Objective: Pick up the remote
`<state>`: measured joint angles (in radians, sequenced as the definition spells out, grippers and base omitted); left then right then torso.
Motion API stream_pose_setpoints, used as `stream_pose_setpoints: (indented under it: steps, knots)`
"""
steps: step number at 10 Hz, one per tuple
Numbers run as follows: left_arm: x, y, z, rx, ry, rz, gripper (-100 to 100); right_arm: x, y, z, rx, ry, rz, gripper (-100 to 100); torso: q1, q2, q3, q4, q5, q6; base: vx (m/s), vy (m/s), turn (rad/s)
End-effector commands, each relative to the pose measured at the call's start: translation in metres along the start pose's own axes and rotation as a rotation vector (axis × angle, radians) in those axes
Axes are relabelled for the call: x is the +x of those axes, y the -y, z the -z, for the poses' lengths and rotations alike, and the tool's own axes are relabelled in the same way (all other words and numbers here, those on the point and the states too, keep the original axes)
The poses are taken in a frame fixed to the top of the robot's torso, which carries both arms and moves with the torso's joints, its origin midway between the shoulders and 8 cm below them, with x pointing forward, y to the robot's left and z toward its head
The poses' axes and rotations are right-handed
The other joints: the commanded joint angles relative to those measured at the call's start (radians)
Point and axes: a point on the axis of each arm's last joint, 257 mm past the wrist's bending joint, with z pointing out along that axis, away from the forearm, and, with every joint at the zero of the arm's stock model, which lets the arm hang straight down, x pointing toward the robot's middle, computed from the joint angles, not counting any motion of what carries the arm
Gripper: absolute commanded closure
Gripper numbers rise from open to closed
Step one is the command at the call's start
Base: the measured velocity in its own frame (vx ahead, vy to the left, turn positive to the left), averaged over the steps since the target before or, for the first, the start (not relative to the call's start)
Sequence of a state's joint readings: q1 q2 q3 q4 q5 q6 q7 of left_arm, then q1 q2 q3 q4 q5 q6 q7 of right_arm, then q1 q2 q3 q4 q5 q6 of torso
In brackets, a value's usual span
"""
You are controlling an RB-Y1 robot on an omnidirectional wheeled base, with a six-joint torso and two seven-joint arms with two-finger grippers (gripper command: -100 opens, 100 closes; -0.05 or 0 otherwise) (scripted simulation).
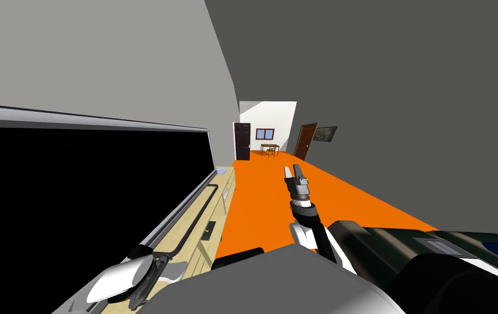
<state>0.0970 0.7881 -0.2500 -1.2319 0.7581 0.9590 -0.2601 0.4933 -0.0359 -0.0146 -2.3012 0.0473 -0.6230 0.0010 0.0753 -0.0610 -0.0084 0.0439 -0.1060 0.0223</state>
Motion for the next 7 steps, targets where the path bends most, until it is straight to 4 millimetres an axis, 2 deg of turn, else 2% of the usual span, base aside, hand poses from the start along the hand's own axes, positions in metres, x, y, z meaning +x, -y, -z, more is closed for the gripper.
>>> stream_pose_setpoints:
  steps: [1,4,7]
  knots:
    - [-0.006,-0.008,-0.003,-0.021,0.007,0.012,-100,0.000,0.000,0.000,0.000,0.000,0.000,0,0.000,0.000,0.000,0.000,0.000,0.000,0.003,-0.003,0.010]
    - [-0.006,-0.008,-0.003,-0.021,0.007,0.012,-100,0.000,0.000,0.000,0.000,0.000,0.000,0,0.006,-0.001,-0.002,-0.002,0.002,-0.002,0.000,0.000,0.000]
    - [-0.006,-0.017,-0.015,-0.009,0.003,0.065,-100,0.000,0.000,0.000,0.000,0.000,0.000,0,0.015,-0.001,-0.002,-0.004,0.007,-0.002,-0.038,0.034,-0.123]
